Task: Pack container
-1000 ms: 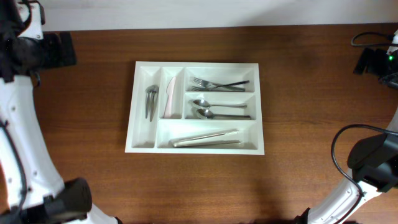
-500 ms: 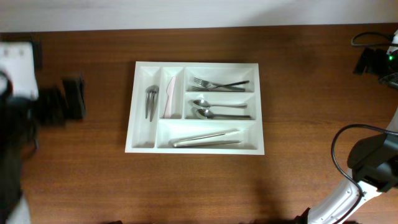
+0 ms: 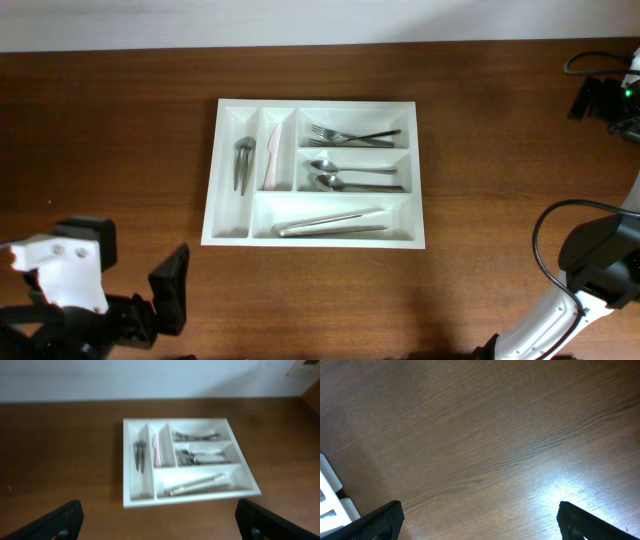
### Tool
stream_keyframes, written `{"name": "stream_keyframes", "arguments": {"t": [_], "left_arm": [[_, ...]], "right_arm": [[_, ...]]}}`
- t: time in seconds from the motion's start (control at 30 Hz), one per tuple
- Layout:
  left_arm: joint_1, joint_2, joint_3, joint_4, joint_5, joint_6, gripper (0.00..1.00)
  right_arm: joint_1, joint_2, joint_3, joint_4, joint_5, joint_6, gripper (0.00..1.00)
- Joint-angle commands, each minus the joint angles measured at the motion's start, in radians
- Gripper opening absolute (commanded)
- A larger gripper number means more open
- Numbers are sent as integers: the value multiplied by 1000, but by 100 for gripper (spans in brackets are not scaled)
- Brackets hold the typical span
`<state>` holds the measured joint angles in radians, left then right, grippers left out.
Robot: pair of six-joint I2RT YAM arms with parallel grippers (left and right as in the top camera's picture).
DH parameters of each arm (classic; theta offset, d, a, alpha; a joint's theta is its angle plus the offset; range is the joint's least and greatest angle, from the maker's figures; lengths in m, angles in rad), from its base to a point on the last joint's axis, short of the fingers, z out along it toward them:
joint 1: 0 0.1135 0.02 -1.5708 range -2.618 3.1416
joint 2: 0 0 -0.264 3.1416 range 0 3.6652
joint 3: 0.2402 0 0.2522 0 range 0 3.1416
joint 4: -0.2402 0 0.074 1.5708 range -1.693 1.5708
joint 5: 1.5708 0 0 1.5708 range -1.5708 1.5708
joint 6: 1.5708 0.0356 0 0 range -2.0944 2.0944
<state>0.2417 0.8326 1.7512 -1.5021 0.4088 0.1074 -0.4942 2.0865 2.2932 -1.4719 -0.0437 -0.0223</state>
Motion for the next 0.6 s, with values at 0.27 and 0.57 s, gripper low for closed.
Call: {"name": "stream_keyframes", "arguments": {"t": [0.27,0.57], "left_arm": [[-4,-10,-8,-89,13,39,99],[-4,-15,-62,-145,34,180,99]], "right_arm": [[-4,-3,-1,0,-2,9,99],[-4,-3,-1,0,-2,9,99]]}}
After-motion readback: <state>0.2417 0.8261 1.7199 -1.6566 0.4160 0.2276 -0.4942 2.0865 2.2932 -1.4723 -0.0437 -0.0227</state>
